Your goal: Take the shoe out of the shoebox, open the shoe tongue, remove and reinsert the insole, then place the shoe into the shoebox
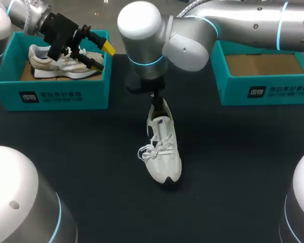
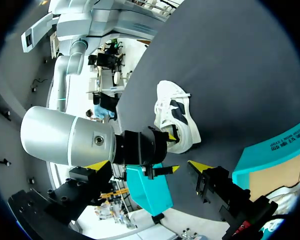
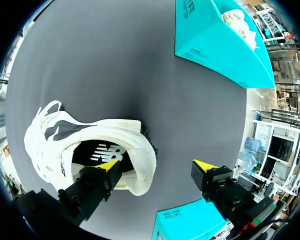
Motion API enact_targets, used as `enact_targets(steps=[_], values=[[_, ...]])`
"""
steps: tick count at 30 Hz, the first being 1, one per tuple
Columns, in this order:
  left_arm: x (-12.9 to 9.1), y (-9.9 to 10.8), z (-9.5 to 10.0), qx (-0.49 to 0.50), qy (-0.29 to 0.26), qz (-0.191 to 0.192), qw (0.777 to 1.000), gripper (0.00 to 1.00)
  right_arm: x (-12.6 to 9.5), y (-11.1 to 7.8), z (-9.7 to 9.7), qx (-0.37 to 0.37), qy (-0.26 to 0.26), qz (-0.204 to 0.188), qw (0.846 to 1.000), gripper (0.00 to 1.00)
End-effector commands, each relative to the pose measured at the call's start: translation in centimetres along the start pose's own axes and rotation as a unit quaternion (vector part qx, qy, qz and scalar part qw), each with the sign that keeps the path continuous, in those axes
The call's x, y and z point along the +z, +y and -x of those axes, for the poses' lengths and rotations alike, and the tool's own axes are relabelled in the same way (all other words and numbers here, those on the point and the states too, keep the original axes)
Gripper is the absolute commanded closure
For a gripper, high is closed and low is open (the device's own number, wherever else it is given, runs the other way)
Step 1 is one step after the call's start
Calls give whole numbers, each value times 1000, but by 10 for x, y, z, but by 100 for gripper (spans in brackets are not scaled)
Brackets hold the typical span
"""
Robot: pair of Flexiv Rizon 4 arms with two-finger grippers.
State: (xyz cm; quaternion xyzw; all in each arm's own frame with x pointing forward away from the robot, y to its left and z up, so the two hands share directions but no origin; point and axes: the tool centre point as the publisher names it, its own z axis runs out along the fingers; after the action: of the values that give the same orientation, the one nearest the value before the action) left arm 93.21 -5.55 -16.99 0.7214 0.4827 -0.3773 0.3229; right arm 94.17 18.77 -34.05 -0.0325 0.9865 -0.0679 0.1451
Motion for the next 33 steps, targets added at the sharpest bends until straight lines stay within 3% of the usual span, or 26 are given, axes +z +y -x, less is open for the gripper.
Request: enact_targets(steps=[1, 11, 15, 17, 20, 23, 24, 30, 33], values=[[-1, 0, 0, 0, 2, -1, 1000, 0, 15, 3, 2, -4, 7, 3, 1000, 16], [-1, 0, 0, 0, 2, -1, 1000, 0, 35, 2, -6, -15, 26, -6, 1000, 22], [-1, 0, 0, 0, 2, -1, 1000, 0, 42, 0, -7, -14, 35, -8, 999, 30], [-1, 0, 0, 0, 2, -1, 1000, 0, 44, 1, -8, -13, 39, -8, 999, 51], [-1, 0, 0, 0, 2, -1, 1000, 0, 46, 2, -9, -11, 41, -8, 999, 64], [-1, 0, 0, 0, 2, -1, 1000, 0, 46, 2, -11, -7, 43, -10, 999, 95], [-1, 0, 0, 0, 2, -1, 1000, 0, 47, 2, -12, -5, 44, -11, 999, 100], [-1, 0, 0, 0, 2, -1, 1000, 0, 47, 1, -15, 15, 48, -19, 999, 100], [-1, 0, 0, 0, 2, -1, 1000, 0, 34, -1, -14, 27, 47, -23, 998, 100]])
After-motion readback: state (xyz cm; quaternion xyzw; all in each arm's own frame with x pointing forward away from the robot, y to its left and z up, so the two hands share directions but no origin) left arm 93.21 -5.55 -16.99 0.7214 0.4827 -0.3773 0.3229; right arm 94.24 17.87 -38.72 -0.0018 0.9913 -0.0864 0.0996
